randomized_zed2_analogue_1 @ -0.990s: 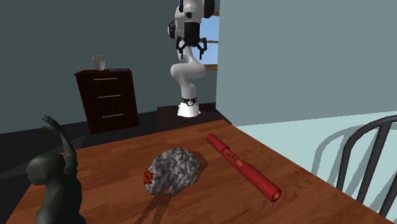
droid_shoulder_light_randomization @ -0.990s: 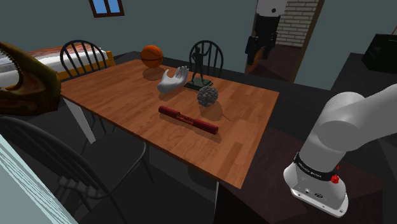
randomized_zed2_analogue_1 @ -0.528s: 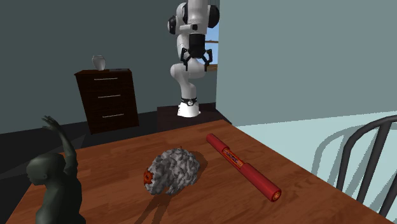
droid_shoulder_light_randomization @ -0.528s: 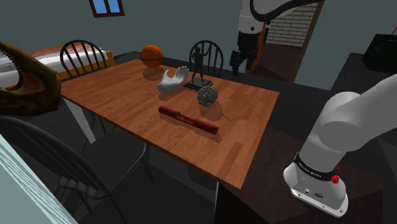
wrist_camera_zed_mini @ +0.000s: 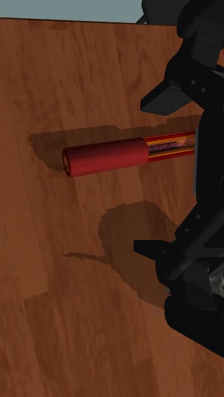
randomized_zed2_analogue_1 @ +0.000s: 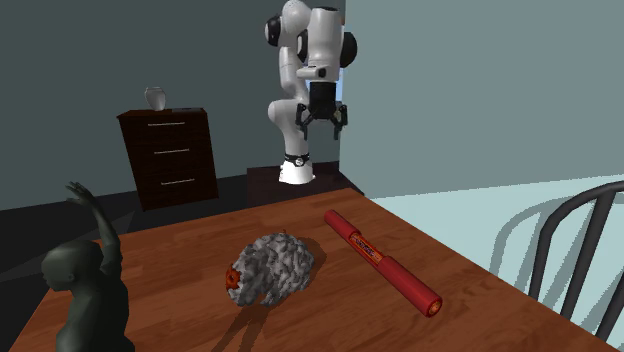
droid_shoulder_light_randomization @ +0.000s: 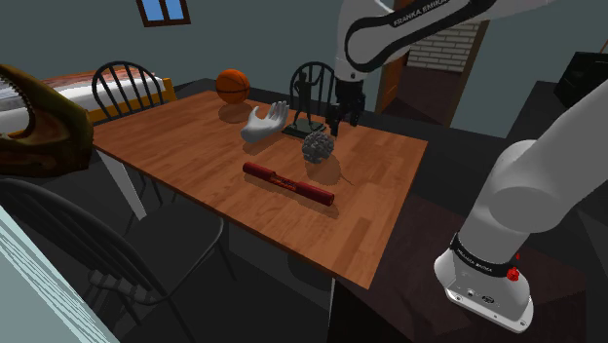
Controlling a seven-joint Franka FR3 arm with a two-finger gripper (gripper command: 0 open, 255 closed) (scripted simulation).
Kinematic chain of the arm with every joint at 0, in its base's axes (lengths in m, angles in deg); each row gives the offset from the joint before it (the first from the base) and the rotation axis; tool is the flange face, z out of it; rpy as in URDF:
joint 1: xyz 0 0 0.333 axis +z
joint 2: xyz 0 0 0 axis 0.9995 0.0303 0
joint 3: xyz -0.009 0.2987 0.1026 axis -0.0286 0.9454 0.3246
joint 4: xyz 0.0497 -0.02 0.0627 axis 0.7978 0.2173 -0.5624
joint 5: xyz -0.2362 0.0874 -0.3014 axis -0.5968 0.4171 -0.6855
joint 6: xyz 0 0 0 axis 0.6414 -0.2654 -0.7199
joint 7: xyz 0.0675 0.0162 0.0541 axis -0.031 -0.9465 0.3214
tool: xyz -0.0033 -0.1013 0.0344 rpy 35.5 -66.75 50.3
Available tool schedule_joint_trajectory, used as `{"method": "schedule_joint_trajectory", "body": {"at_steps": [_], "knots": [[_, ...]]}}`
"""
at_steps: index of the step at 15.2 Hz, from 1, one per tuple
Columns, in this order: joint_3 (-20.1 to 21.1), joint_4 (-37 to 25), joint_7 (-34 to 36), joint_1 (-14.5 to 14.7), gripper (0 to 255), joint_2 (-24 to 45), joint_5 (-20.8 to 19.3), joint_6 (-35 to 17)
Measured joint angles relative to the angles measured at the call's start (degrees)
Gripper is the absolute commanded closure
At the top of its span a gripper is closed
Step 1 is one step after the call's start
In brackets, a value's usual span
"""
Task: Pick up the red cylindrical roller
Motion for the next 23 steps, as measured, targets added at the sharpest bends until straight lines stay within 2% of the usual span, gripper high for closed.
{"method": "schedule_joint_trajectory", "body": {"at_steps": [5, 13, 23], "knots": [[0.2, -3.0, -0.7, 0.9, 0, 10.9, 0.7, -7.7], [1.3, -11.6, -1.5, 2.2, 0, 28.6, 1.8, -16.2], [2.9, -29.5, -2.2, 3.4, 0, 50.3, 2.2, -19.7]]}}
